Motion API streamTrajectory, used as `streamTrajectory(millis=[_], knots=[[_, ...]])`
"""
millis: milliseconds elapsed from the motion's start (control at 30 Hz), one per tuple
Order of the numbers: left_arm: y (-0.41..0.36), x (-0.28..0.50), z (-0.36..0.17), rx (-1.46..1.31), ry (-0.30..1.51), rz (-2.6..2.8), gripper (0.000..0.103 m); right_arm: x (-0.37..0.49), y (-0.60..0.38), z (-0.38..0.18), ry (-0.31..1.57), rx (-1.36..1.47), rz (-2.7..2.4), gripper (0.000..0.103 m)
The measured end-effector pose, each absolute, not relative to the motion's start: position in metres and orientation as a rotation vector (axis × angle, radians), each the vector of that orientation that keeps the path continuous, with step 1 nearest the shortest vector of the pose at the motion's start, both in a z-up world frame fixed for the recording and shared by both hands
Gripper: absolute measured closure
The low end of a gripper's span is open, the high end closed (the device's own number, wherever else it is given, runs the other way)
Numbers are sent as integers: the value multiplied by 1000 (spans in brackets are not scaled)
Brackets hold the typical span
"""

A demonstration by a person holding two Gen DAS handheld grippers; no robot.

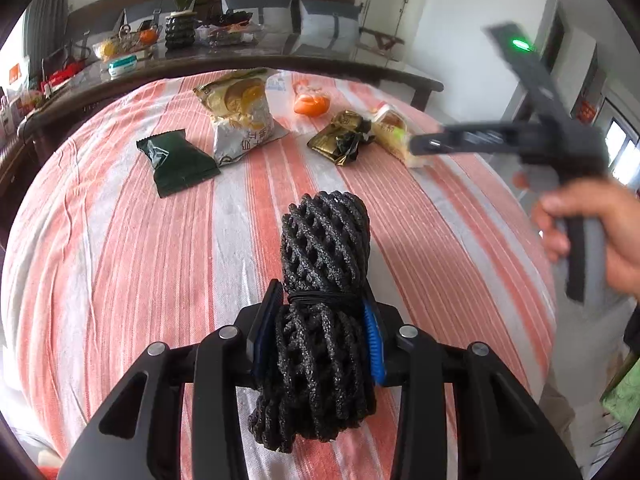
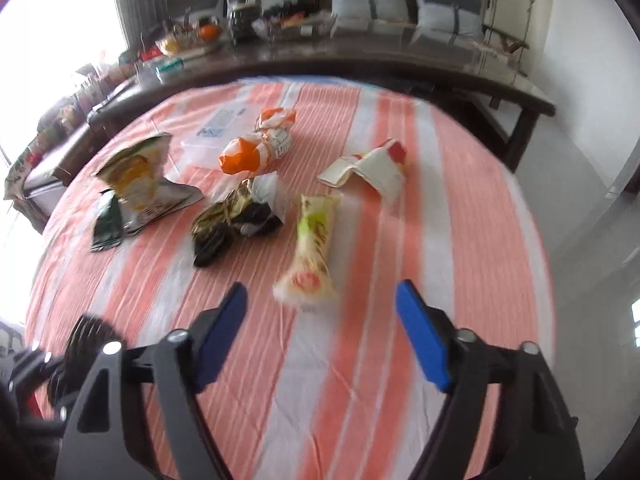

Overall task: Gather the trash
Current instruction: 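Grasp the black mesh nets with the left tool while the right tool grasps the cream snack wrapper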

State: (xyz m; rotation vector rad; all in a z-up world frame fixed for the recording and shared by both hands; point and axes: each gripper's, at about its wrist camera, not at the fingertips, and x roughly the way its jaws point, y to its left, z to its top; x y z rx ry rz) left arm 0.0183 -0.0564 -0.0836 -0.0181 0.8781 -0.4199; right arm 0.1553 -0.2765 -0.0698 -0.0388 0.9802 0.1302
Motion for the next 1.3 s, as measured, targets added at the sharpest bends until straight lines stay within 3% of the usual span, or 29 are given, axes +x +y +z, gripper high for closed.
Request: streamTrajectory(millis=[67, 167, 233, 300, 667, 700, 767, 800, 833, 933, 1300], knots=[[-55, 19, -86, -25, 882, -425, 65, 166, -271, -77, 1005, -57, 125, 36], [-49, 17, -87, -41, 885, -430, 65, 176, -267, -89, 1049, -73, 111, 49], [-48, 17, -88, -50, 884, -433, 65, 174, -269, -92, 1046, -59, 105, 70], [-48, 16, -88, -55, 884, -434, 65, 166, -271, -89, 1027, -44, 95, 78], [-54, 14, -85, -71, 916, -430, 63, 52, -268, -92, 1029, 13, 182, 79], [-56, 14, -85, -63, 916, -432, 63, 45, -266, -94, 1023, 4, 184, 77], [-58, 12, -86, -53, 914, -440, 56, 34, -264, -93, 1002, -14, 180, 61], [-58, 12, -86, -56, 913, -449, 49, 30, -263, -91, 988, -22, 175, 41], [-57, 12, -86, -60, 912, -452, 43, 27, -262, -90, 974, -24, 171, 31], [-58, 11, -87, -50, 892, -442, 29, 24, -263, -87, 958, -13, 160, 29], [-65, 18, -87, -23, 900, -447, 23, 25, -268, -67, 921, -47, 176, 25]])
